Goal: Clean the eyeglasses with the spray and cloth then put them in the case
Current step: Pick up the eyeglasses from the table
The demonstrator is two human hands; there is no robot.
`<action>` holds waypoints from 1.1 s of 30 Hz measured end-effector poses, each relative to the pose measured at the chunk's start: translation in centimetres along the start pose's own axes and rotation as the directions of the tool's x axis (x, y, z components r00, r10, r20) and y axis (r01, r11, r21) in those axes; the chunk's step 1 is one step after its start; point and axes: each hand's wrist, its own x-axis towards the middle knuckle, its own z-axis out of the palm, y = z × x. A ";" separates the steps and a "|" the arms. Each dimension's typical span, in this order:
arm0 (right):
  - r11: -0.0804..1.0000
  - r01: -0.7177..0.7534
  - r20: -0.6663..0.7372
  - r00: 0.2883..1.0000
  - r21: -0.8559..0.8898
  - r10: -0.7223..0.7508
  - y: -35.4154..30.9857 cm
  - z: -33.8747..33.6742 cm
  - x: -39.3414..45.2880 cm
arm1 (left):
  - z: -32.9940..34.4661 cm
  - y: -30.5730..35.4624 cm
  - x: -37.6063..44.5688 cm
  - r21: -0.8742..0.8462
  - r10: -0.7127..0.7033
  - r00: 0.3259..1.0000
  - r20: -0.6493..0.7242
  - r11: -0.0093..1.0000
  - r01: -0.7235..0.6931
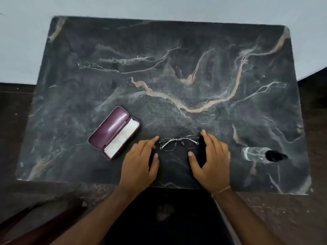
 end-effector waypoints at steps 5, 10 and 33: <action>0.997 0.074 -0.074 0.995 0.001 -0.074 1.2 1.6 -0.3 | 2.2 -1.5 -0.8 0.080 0.091 0.992 -0.082 0.993 -0.084; 0.988 0.153 -0.105 0.983 -0.015 -0.153 2.2 2.1 -0.6 | 2.8 -2.3 -0.9 0.139 0.140 0.983 -0.121 0.983 -0.122; 0.966 0.241 -0.198 0.955 0.089 -0.220 2.0 1.6 -1.7 | 3.3 -2.7 -0.5 -0.014 0.193 0.937 -0.292 0.978 -0.206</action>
